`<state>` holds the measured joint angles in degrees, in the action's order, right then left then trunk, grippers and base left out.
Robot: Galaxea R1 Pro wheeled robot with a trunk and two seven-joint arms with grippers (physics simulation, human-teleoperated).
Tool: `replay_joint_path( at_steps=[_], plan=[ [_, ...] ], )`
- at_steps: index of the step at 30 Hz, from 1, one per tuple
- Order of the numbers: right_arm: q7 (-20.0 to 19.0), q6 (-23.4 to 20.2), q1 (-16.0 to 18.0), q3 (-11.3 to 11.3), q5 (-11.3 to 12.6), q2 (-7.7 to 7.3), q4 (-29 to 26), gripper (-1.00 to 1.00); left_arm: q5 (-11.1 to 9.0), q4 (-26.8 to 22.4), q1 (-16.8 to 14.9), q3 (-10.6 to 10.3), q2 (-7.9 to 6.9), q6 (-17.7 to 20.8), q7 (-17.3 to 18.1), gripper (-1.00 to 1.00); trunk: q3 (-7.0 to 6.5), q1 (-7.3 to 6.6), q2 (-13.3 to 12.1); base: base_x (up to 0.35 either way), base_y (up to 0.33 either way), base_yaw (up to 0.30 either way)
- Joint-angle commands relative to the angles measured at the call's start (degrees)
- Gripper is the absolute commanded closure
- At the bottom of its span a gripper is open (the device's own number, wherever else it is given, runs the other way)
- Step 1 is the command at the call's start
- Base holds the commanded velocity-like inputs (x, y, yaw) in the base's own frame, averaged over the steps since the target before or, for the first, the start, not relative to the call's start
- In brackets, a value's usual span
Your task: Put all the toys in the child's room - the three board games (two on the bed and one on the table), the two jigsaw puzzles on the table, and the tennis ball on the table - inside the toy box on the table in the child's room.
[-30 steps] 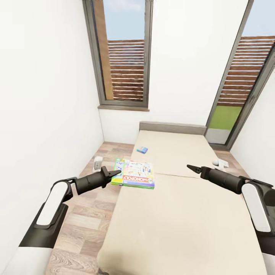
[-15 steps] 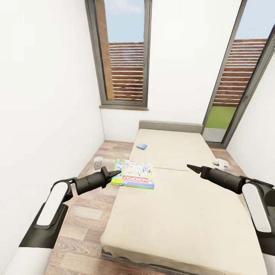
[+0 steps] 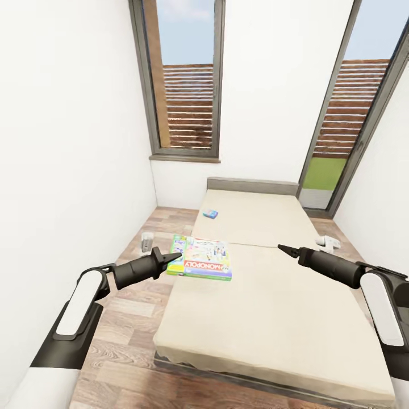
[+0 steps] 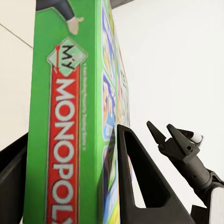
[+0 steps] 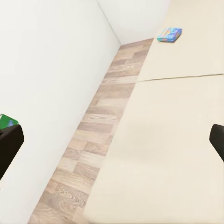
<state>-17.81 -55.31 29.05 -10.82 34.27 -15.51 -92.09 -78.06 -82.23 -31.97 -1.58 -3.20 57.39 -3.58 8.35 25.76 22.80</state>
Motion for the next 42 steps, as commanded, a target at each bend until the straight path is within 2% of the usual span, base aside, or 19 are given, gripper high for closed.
replay_joint_path(
  at_steps=[1,12,42],
  plan=[
    [-0.6,-0.3,0.1,-0.1,-0.5,-0.01,0.0,-1.00,-0.4,0.0,-0.1,0.0,0.16,0.1,-0.4,1.00,0.12,0.02,0.1,-0.055,0.000,0.005],
    [-0.5,-0.3,0.0,-0.1,-0.3,0.03,0.0,-1.00,-0.5,-0.1,-0.2,0.2,0.86,0.1,-0.4,1.00,0.01,0.02,0.1,-0.022,0.000,0.146],
    [-0.5,-0.2,0.0,0.0,-0.3,0.04,0.0,-1.00,-0.4,-0.1,-0.3,0.2,1.00,0.1,-0.7,1.00,0.35,0.02,0.1,-0.002,0.000,0.259]
  ],
)
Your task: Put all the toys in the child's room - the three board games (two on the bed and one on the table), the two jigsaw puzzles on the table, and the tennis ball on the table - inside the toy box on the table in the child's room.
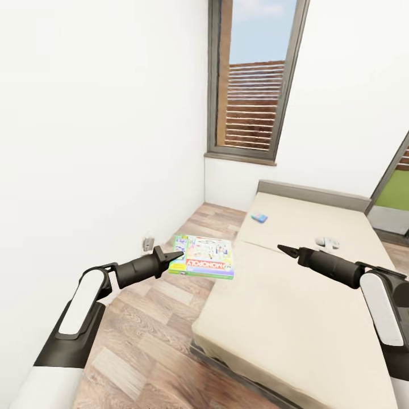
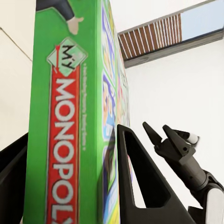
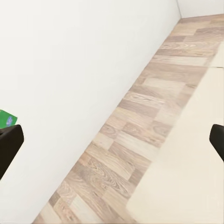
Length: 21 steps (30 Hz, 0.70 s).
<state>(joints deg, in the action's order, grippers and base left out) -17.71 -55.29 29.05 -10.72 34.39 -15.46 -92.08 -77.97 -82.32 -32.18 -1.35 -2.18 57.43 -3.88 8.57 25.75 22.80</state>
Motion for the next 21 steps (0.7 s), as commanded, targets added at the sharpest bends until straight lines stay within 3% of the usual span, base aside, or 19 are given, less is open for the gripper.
replay_joint_path(
  at_steps=[1,21],
  plan=[
    [-0.6,-0.3,0.0,-0.1,-0.5,-0.01,0.0,-1.00,-0.5,0.0,-0.1,-0.1,-0.02,0.1,-0.4,1.00,0.13,0.03,0.1,0.000,0.000,0.274],
    [-0.4,-0.3,0.0,-0.1,-0.6,-0.01,0.0,-1.00,-0.6,-0.6,0.1,0.0,-0.02,0.0,0.0,1.00,0.16,0.03,0.1,0.000,0.000,0.296]
  ],
)
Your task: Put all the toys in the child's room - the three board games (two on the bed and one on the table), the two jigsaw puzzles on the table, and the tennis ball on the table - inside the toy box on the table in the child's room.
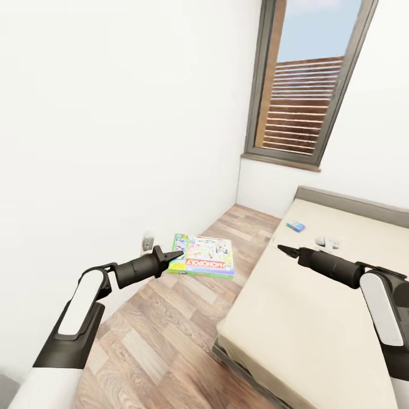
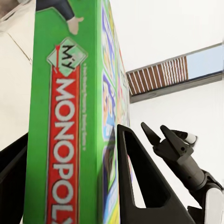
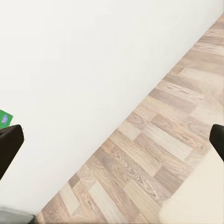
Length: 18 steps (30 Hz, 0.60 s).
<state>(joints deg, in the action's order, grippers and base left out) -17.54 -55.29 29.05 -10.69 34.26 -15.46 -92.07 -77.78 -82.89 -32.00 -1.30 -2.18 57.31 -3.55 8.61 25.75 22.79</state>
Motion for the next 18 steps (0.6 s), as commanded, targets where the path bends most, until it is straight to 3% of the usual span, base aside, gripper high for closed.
replay_joint_path(
  at_steps=[1,18],
  plan=[
    [-0.5,-0.3,0.0,-0.1,-0.5,-0.01,0.0,-1.00,-0.8,-0.4,0.0,0.0,-0.02,0.1,-0.4,1.00,0.12,0.03,0.1,0.000,0.000,0.300],
    [-0.4,-0.3,0.0,-0.1,-0.6,-0.07,0.0,-1.00,-0.9,-2.9,0.4,0.7,-0.72,0.2,-0.3,1.00,0.12,0.03,0.1,0.000,0.000,0.300]
  ],
)
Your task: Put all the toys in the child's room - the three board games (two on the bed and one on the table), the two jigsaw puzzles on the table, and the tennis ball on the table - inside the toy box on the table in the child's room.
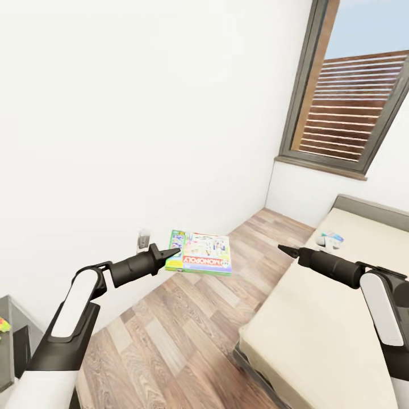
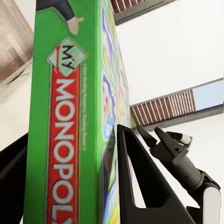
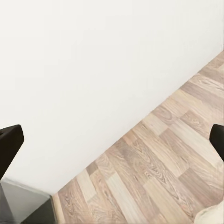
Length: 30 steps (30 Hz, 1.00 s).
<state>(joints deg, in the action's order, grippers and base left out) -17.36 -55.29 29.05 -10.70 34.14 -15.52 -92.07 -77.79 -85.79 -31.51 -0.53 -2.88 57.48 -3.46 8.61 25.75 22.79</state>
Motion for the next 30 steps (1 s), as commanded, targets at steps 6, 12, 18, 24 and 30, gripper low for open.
replay_joint_path(
  at_steps=[6,12,18,24,30],
  plan=[
    [-0.6,-0.3,0.0,-0.1,-0.5,-0.03,0.0,-1.00,-0.9,-0.3,0.0,0.0,-0.05,0.1,-0.3,1.00,0.12,0.03,0.1,0.000,0.000,0.300],
    [-0.6,-0.3,0.0,0.0,-0.5,-0.03,0.0,-1.00,-0.9,-0.4,0.0,-0.1,0.02,0.1,-0.4,1.00,0.11,0.03,0.1,0.000,0.000,0.296],
    [-0.7,-0.3,0.0,0.0,-0.5,-0.04,-0.1,-1.00,-0.9,-0.4,0.0,-0.1,0.01,0.1,-0.5,1.00,-0.09,0.03,0.1,0.000,0.000,0.269],
    [-0.7,-0.3,0.0,0.0,-0.6,-0.04,-0.1,-1.00,-0.9,-0.4,0.0,-0.1,0.05,0.1,-0.5,1.00,-0.31,0.03,0.1,0.000,0.000,0.270],
    [-0.7,-0.3,0.0,0.0,-0.5,-0.04,-0.1,-1.00,-0.9,-0.4,0.0,-0.1,0.06,0.1,-0.5,1.00,-0.51,0.03,0.1,0.000,0.000,0.272]
  ],
)
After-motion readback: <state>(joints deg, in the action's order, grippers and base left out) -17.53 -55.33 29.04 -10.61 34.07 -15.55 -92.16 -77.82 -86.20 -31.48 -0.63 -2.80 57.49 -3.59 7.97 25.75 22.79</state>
